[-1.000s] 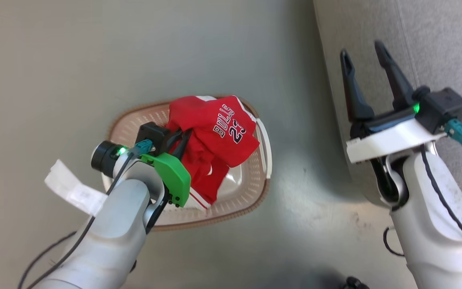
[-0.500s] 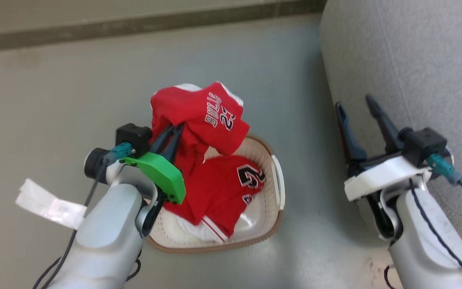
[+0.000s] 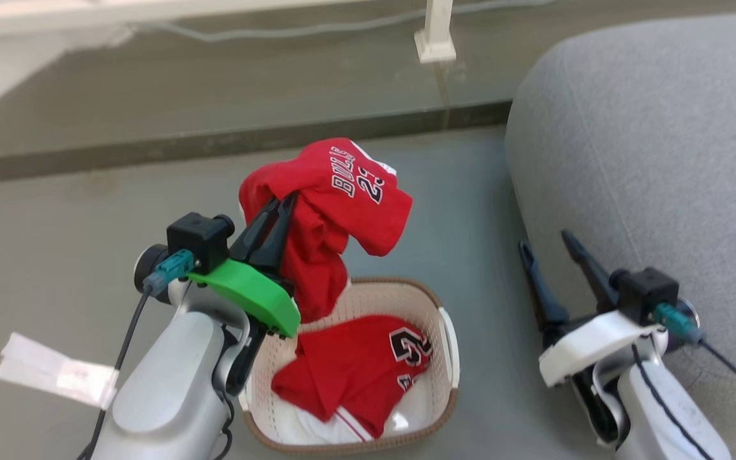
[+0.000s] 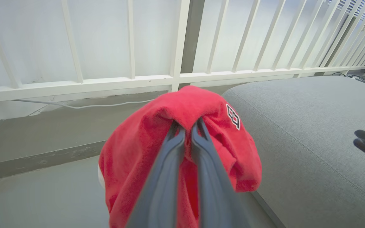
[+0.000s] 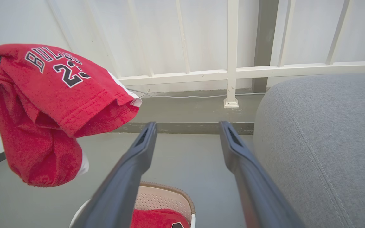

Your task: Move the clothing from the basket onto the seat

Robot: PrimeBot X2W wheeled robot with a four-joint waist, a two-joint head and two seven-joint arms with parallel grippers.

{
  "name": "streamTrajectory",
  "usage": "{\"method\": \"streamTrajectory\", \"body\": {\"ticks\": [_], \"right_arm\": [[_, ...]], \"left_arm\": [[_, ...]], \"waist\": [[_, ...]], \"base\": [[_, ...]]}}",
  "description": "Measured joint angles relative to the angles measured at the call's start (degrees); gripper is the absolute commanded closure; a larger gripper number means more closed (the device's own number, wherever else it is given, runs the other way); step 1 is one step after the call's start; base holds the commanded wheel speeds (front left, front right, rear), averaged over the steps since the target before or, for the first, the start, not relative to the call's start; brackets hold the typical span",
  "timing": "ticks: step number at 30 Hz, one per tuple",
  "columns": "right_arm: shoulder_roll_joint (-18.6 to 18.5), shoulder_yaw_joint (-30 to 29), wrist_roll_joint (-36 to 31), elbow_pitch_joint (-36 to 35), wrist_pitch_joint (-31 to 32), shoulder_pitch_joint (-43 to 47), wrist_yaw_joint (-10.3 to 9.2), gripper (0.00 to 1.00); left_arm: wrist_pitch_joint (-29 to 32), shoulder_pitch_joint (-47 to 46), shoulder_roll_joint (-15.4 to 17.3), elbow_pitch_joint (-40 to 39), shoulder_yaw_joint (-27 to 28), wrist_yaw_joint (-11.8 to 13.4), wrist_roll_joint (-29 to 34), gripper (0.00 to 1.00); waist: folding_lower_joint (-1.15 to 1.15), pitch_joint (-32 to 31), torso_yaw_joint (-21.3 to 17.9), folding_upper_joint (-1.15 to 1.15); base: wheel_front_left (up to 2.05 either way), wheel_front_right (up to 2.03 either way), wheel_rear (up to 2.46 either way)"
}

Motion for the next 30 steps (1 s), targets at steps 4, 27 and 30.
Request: {"method": "streamTrajectory", "body": {"ticks": [4, 27, 30], "right_arm": [[0.1, 0.8, 0.0, 0.4, 0.0, 1.7, 0.01, 0.0], [0.2, 4.0, 0.5, -0.5, 0.0, 3.8, 0.02, 0.0], [0.2, 5.0, 0.6, -1.6, 0.0, 3.8, 0.2, 0.0]], "left_arm": [[0.0, 1.8, 0.1, -3.9, 0.9, 0.0, 0.1, 1.0], [0.0, 10.4, 2.1, -16.8, 0.6, 0.8, 1.3, 1.0], [0.0, 11.1, 2.2, -17.3, 0.3, 1.2, 1.3, 1.0]], "waist": [[0.0, -2.8, 0.0, 0.0], [0.0, -7.2, -1.4, 0.0], [0.0, -7.2, -1.5, 0.0]], "base": [[0.0, 0.0, 0.0], [0.0, 0.0, 0.0], [0.0, 0.0, 0.0]]}}
